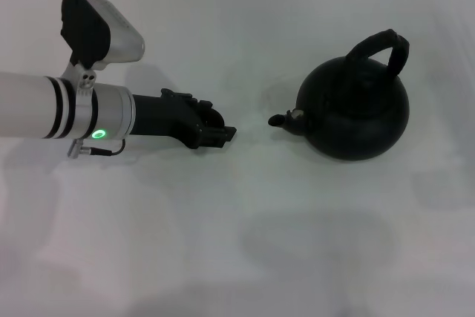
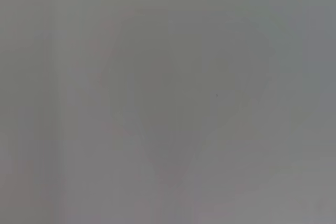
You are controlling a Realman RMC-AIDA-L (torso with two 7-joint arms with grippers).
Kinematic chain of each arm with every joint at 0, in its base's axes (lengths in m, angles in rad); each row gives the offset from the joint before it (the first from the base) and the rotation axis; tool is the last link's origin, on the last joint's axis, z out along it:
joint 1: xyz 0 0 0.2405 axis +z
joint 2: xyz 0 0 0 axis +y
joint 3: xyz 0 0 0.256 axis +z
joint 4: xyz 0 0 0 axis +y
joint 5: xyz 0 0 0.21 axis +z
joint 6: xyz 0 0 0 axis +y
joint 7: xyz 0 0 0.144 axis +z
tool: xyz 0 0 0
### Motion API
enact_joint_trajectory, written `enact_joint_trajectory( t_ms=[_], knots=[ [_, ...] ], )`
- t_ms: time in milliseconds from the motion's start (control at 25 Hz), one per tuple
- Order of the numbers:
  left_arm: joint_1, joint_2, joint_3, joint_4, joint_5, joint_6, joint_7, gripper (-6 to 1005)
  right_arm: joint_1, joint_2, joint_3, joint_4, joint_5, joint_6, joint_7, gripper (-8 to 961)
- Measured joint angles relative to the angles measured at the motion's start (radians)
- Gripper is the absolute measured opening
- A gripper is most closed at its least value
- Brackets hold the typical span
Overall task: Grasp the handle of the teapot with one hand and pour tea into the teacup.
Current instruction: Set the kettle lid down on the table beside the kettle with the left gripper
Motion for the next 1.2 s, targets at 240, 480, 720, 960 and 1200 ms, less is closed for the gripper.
enact_joint_trajectory(
  t_ms=[240, 480, 720, 960, 1200],
  knots=[
    [0.005, 0.0, 0.0, -0.001, -0.002, 0.007, 0.002, 683, -0.003, 0.0, 0.0, 0.001, 0.0, 0.002, 0.0, 627],
    [0.009, -0.001, -0.001, -0.001, -0.014, 0.011, 0.002, 683, -0.006, 0.0, 0.0, 0.0, 0.0, 0.008, 0.0, 628],
    [0.014, -0.001, -0.005, -0.001, -0.019, 0.011, 0.032, 683, -0.008, 0.0, 0.0, -0.002, 0.0, 0.009, 0.0, 628],
    [0.018, -0.001, -0.004, -0.001, -0.026, 0.017, 0.037, 718, -0.008, 0.0, 0.0, -0.002, 0.0, 0.009, 0.0, 628],
    [0.021, -0.001, -0.006, -0.001, -0.027, 0.036, 0.038, 806, -0.006, 0.0, 0.0, -0.002, 0.0, 0.009, 0.0, 628]
  ],
)
